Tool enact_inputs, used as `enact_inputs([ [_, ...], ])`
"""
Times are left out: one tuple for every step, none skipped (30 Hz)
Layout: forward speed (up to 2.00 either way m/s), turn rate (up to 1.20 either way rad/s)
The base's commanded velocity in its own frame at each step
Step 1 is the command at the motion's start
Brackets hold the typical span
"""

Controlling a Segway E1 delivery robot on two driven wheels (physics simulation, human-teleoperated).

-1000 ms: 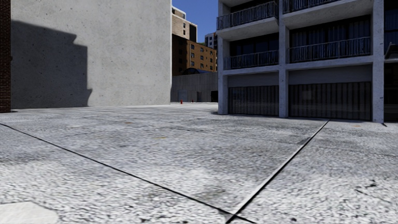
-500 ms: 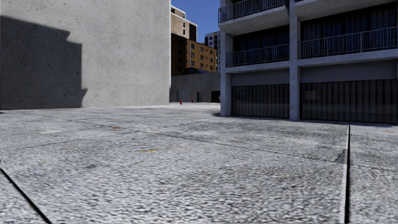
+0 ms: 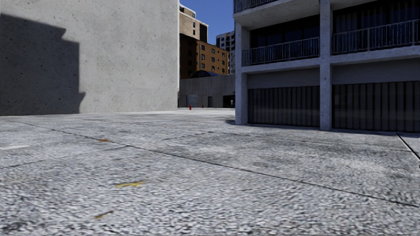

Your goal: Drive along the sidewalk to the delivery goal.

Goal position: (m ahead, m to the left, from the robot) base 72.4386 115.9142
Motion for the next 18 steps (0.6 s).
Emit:
enact_inputs([
  [2.0,0.0],
  [2.0,0.0],
  [2.0,0.0],
  [2.0,0.0],
  [2.0,0.0],
  [2.0,0.0],
  [2.0,0.0],
  [2.0,0.0],
  [2.0,0.0],
  [2.0,0.0],
  [2.0,0.0],
  [2.0,0.0],
  [2.0,0.0],
  [2.0,0.0],
  [2.0,0.0],
  [2.0,0.0],
  [2.0,0.0],
  [2.0,0.0],
])
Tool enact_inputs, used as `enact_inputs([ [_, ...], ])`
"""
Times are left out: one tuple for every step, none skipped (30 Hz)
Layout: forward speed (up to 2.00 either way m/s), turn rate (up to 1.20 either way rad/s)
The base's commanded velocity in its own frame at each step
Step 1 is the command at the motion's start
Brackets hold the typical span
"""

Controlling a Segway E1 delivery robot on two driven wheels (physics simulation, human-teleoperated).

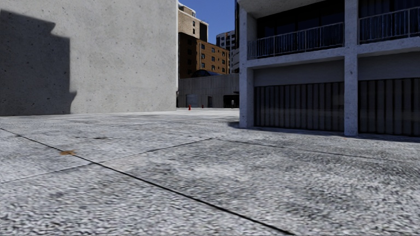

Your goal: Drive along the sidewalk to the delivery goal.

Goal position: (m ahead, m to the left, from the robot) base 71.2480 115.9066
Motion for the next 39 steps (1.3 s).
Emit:
enact_inputs([
  [2.0,0.0],
  [2.0,0.0],
  [2.0,0.0],
  [2.0,0.0],
  [2.0,0.0],
  [2.0,0.0],
  [2.0,0.0],
  [2.0,0.0],
  [2.0,0.0],
  [2.0,0.0],
  [2.0,0.0],
  [2.0,0.0],
  [2.0,0.0],
  [2.0,0.0],
  [2.0,0.0],
  [2.0,0.0],
  [2.0,0.0],
  [2.0,0.0],
  [2.0,0.0],
  [2.0,0.0],
  [2.0,0.0],
  [2.0,0.0],
  [2.0,0.0],
  [2.0,0.0],
  [2.0,0.0],
  [2.0,0.0],
  [2.0,0.0],
  [2.0,0.0],
  [2.0,0.0],
  [2.0,0.0],
  [2.0,0.0],
  [2.0,0.0],
  [2.0,0.04],
  [2.0,0.1],
  [2.0,0.14],
  [2.0,0.15],
  [2.0,0.15],
  [2.0,0.16],
  [2.0,0.16],
])
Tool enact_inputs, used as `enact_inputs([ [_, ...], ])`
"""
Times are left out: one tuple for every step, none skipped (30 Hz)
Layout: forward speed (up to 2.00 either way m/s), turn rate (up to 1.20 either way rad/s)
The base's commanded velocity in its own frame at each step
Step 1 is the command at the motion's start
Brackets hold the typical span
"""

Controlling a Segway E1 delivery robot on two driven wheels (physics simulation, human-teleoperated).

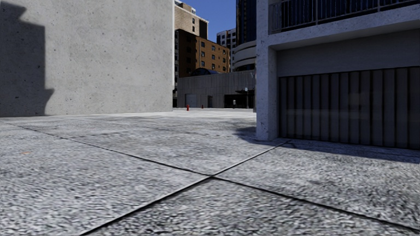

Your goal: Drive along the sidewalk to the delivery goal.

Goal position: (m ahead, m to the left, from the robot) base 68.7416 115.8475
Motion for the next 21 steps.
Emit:
enact_inputs([
  [2.0,0.16],
  [2.0,0.16],
  [2.0,0.16],
  [2.0,0.16],
  [2.0,0.16],
  [2.0,0.16],
  [2.0,0.16],
  [2.0,0.16],
  [2.0,0.16],
  [2.0,0.19],
  [2.0,0.22],
  [2.0,0.22],
  [2.0,0.23],
  [2.0,0.23],
  [2.0,0.23],
  [2.0,0.23],
  [2.0,0.23],
  [2.0,0.23],
  [2.0,0.23],
  [2.0,0.23],
  [2.0,0.23],
])
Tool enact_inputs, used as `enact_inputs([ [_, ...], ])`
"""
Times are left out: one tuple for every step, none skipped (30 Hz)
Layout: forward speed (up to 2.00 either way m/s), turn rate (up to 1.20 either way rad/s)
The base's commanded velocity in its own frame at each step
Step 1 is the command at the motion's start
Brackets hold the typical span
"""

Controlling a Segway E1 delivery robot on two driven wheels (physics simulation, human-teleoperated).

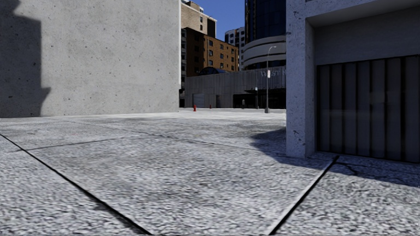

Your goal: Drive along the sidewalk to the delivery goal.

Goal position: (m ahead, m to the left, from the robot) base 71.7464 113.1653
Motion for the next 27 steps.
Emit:
enact_inputs([
  [2.0,0.23],
  [2.0,0.18],
  [2.0,0.1],
  [2.0,0.0],
  [2.0,0.0],
  [2.0,0.0],
  [2.0,0.0],
  [2.0,0.0],
  [2.0,0.0],
  [2.0,0.0],
  [2.0,0.0],
  [2.0,0.0],
  [2.0,0.0],
  [2.0,0.0],
  [2.0,0.0],
  [2.0,0.0],
  [2.0,0.0],
  [2.0,0.0],
  [2.0,0.0],
  [2.0,0.0],
  [2.0,0.0],
  [2.0,0.0],
  [2.0,0.0],
  [2.0,0.0],
  [2.0,0.0],
  [2.0,0.0],
  [2.0,0.0],
])
